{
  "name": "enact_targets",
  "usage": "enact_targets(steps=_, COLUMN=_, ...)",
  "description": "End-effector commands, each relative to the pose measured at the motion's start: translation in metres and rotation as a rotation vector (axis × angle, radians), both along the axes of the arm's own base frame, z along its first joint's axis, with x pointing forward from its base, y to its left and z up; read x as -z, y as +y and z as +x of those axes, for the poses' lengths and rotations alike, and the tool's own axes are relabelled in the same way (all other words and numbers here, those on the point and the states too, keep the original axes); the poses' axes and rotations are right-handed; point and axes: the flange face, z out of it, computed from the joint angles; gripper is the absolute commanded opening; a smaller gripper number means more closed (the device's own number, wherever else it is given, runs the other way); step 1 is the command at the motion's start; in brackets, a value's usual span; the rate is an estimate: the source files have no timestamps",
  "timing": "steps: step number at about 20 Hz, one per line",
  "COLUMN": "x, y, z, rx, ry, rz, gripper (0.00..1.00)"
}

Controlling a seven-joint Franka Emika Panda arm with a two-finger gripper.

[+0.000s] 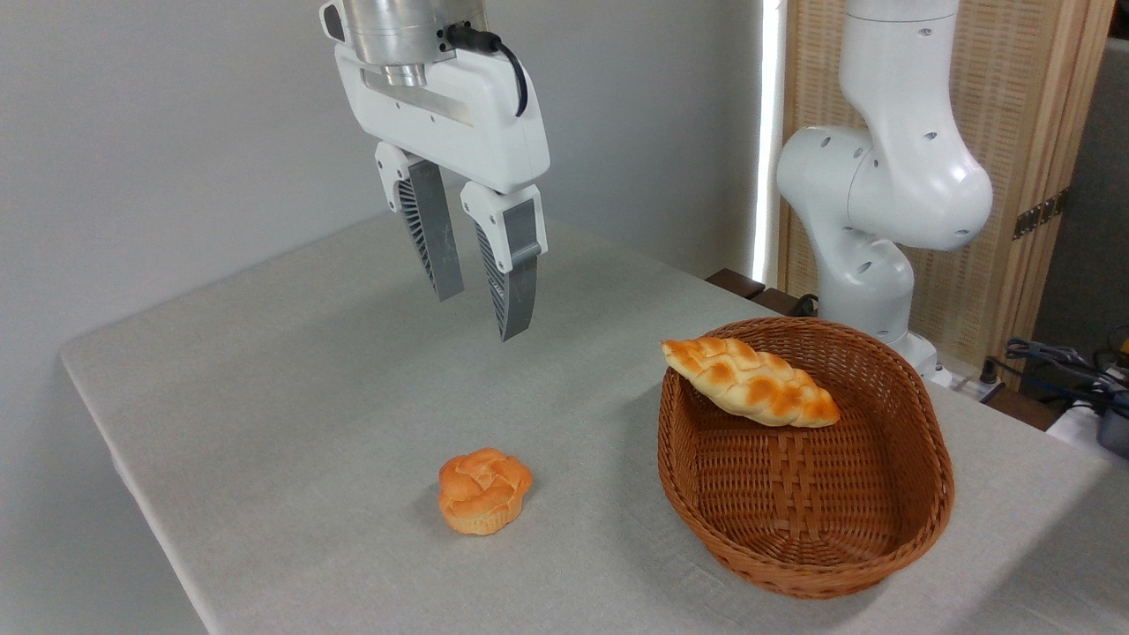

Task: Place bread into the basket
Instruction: 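Move the open gripper toward the round orange bun on the table, then lower the open gripper down around the round orange bun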

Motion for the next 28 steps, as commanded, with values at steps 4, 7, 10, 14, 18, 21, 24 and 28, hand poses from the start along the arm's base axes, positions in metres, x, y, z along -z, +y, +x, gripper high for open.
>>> enact_targets(steps=4, x=-0.004, y=0.000, z=-0.003, rx=0.011, ry=0.009, rz=-0.019, gripper=1.00)
enact_targets(steps=7, x=-0.001, y=0.000, z=-0.001, rx=0.011, ry=0.014, rz=-0.019, gripper=1.00)
enact_targets(steps=10, x=-0.001, y=0.002, z=-0.001, rx=0.012, ry=0.012, rz=-0.018, gripper=1.00)
enact_targets(steps=14, x=0.002, y=-0.002, z=0.004, rx=0.025, ry=0.001, rz=-0.016, gripper=1.00)
enact_targets(steps=18, x=0.014, y=-0.008, z=0.012, rx=0.033, ry=-0.006, rz=-0.013, gripper=1.00)
enact_targets(steps=21, x=0.023, y=-0.015, z=0.021, rx=0.040, ry=-0.051, rz=-0.014, gripper=1.00)
enact_targets(steps=24, x=0.042, y=-0.022, z=0.021, rx=0.054, ry=-0.029, rz=-0.011, gripper=1.00)
enact_targets(steps=28, x=0.071, y=-0.029, z=0.023, rx=0.069, ry=-0.017, rz=-0.003, gripper=1.00)
